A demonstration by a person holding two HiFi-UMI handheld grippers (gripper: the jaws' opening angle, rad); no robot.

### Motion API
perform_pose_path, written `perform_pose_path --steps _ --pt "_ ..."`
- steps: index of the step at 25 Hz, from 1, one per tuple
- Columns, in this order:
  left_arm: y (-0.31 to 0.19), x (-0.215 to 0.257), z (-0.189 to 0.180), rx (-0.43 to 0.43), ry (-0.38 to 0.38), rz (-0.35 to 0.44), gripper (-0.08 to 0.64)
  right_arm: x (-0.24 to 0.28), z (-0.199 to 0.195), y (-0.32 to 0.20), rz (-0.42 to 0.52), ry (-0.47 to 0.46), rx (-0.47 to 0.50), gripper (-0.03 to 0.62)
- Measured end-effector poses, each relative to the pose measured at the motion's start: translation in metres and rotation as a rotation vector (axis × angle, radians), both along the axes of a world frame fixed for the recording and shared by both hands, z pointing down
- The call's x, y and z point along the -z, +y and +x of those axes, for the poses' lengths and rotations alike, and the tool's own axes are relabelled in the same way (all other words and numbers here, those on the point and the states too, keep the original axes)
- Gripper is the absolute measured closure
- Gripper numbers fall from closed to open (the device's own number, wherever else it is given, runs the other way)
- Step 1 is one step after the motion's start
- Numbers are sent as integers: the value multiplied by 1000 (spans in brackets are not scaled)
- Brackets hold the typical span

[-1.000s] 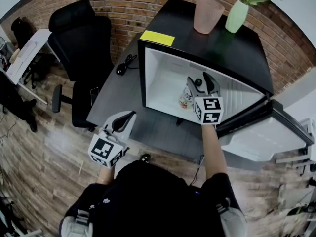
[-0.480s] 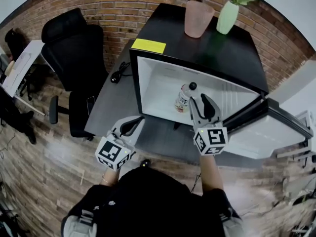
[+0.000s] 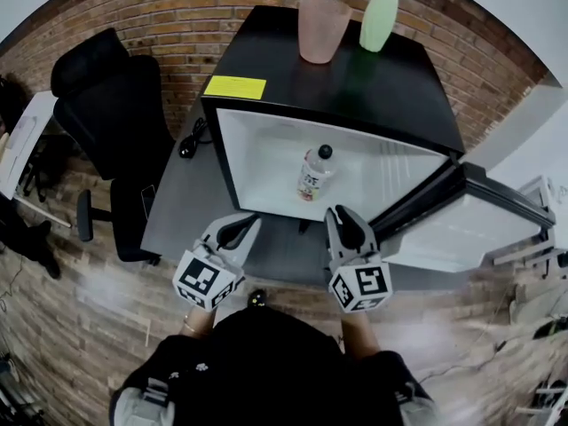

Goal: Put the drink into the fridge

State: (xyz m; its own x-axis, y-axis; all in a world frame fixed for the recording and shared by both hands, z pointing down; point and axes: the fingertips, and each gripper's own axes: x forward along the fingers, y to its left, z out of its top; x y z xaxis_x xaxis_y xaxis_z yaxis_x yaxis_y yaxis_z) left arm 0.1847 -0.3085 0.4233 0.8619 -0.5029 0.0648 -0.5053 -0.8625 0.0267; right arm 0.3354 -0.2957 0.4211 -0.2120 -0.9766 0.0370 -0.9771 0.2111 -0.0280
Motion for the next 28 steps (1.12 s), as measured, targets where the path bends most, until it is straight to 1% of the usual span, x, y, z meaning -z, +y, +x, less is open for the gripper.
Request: perform_pose_path --steps 3,4,5,8,19,28 --pt "2 -2 5 -9 3 0 557 -11 2 12 -26 -13 -11 560" --pt "1 -2 7 -13 4 2 557 -13 3 15 -34 -12 -7 585" --pt "1 -2 8 -16 5 2 557 -15 3 17 -41 -10 -3 594" --pt "2 -2 11 -23 4 0 557 -17 4 22 -49 -7 -1 594" --pt "6 0 18 -47 1 -2 557 -10 -6 30 -26 8 4 594" --pt "7 2 12 -46 -8 -2 557 -9 -13 29 -22 8 9 594"
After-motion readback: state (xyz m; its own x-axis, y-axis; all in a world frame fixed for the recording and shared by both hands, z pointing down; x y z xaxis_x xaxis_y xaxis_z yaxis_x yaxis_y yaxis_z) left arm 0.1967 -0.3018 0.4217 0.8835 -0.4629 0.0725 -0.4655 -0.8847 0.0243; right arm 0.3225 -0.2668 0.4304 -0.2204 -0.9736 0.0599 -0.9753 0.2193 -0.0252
